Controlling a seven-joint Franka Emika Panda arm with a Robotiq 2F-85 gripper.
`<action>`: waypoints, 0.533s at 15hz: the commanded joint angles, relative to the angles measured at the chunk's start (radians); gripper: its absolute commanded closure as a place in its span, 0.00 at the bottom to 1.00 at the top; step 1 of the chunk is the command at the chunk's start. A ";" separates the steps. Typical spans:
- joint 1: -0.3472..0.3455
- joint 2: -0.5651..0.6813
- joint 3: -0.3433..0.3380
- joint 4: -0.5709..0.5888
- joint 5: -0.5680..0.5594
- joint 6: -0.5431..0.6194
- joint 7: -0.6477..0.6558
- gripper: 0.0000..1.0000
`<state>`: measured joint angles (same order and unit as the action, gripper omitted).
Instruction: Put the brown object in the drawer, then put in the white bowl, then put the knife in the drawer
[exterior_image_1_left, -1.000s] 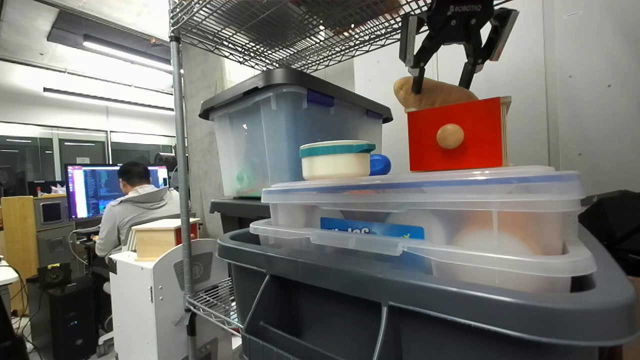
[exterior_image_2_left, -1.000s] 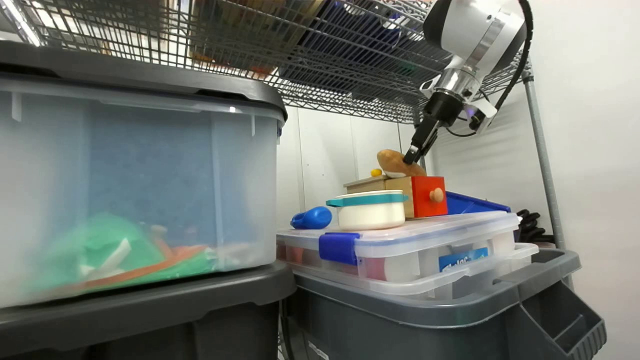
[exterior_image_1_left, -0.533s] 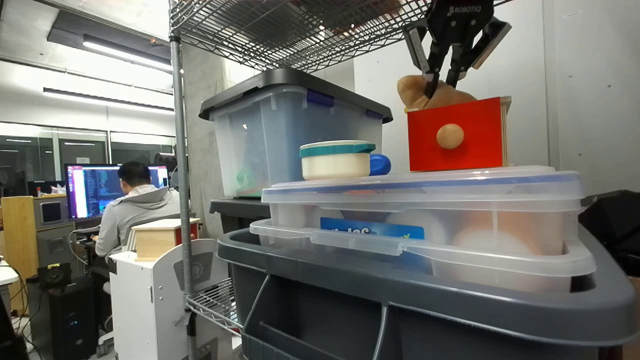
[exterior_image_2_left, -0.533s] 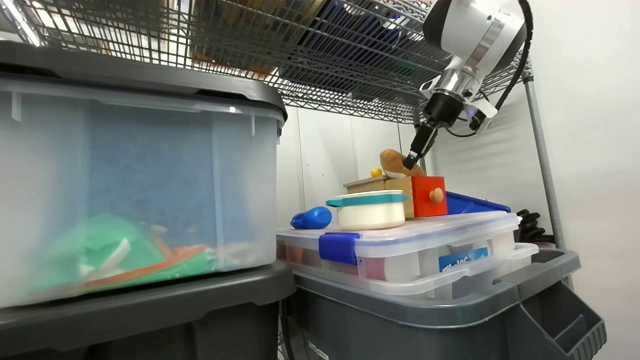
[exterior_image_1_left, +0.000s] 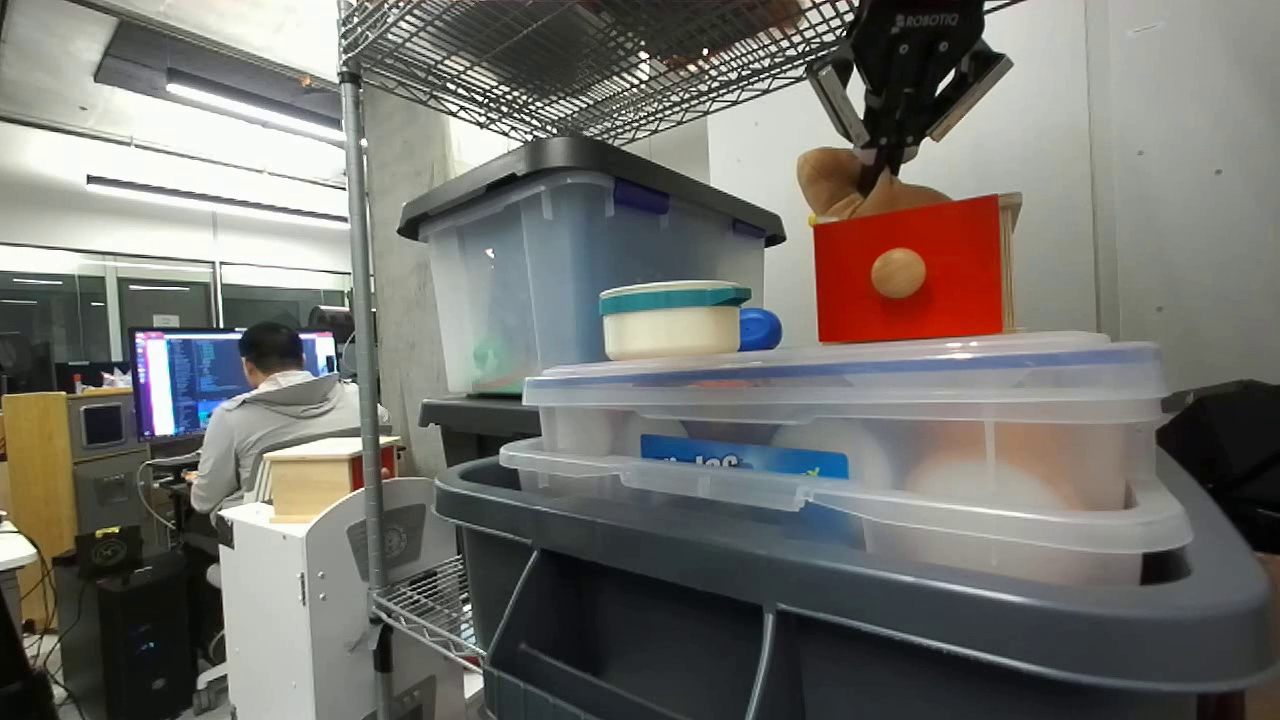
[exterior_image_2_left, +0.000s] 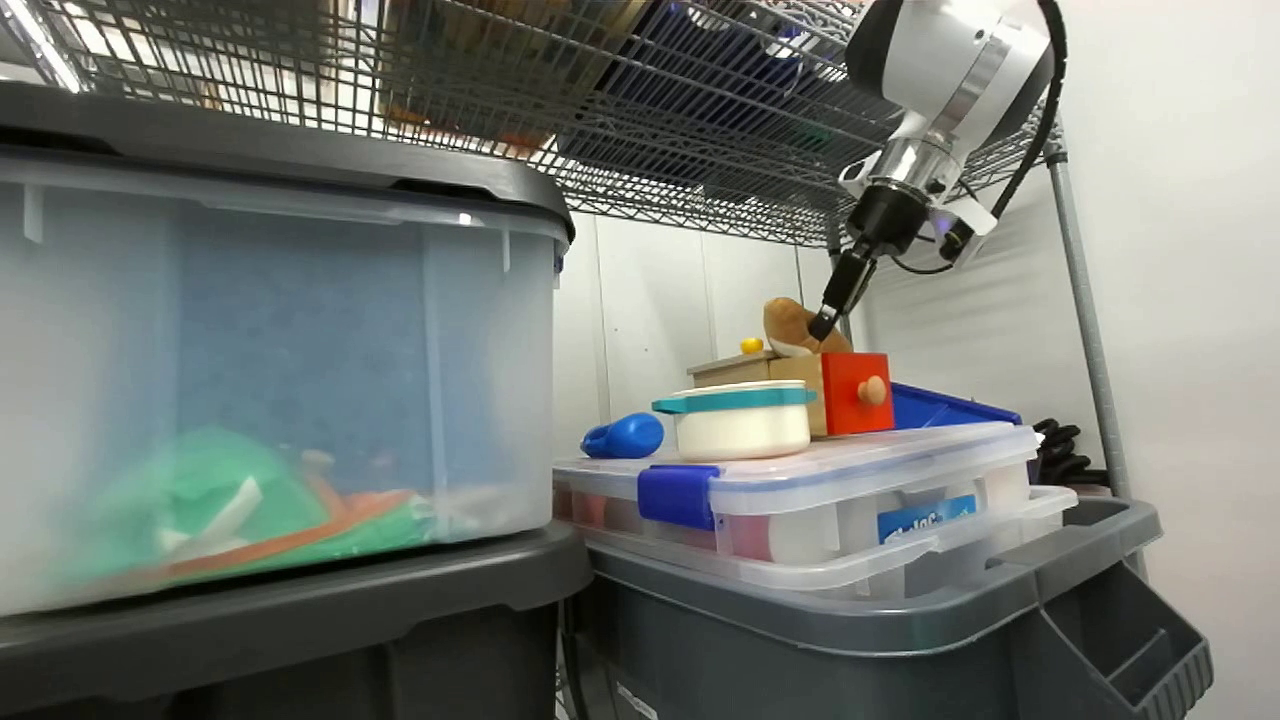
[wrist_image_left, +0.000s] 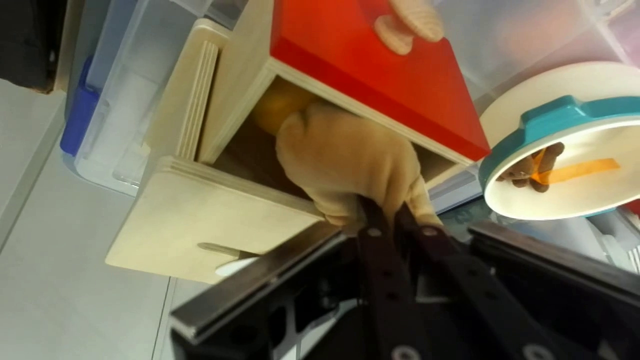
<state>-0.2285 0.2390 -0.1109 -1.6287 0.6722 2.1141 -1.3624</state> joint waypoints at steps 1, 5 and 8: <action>-0.002 -0.048 0.010 -0.053 -0.012 0.017 0.005 0.98; 0.008 -0.094 0.012 -0.104 -0.012 0.029 0.000 0.98; 0.016 -0.118 0.013 -0.125 -0.010 0.035 0.001 0.98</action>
<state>-0.2224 0.1749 -0.1032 -1.7015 0.6722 2.1214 -1.3631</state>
